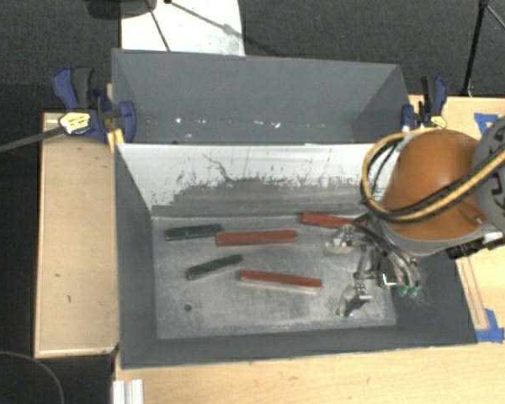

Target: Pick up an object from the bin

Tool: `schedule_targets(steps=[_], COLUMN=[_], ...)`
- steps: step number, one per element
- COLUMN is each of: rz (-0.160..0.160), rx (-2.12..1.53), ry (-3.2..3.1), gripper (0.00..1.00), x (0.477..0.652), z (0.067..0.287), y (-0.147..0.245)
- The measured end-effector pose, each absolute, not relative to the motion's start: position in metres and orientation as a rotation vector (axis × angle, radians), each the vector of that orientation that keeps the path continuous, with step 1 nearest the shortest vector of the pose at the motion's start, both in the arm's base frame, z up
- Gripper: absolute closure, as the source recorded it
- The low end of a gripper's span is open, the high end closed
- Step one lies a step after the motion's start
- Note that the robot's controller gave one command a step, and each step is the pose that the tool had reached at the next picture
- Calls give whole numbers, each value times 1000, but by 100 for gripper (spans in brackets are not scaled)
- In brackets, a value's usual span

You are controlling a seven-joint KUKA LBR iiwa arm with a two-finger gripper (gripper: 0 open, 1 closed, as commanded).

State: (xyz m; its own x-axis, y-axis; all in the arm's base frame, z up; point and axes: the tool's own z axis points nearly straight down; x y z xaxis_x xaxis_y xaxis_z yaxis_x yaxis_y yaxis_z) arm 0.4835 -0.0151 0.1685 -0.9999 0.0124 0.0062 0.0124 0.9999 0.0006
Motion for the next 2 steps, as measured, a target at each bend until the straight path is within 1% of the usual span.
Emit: schedule_targets(steps=[1, 2], rz=[0, -3], rx=[-18, -81], ry=[-3144, -3152], gripper=[0, 100], x=[485, 516], z=[173, 75], y=[-15, 23])
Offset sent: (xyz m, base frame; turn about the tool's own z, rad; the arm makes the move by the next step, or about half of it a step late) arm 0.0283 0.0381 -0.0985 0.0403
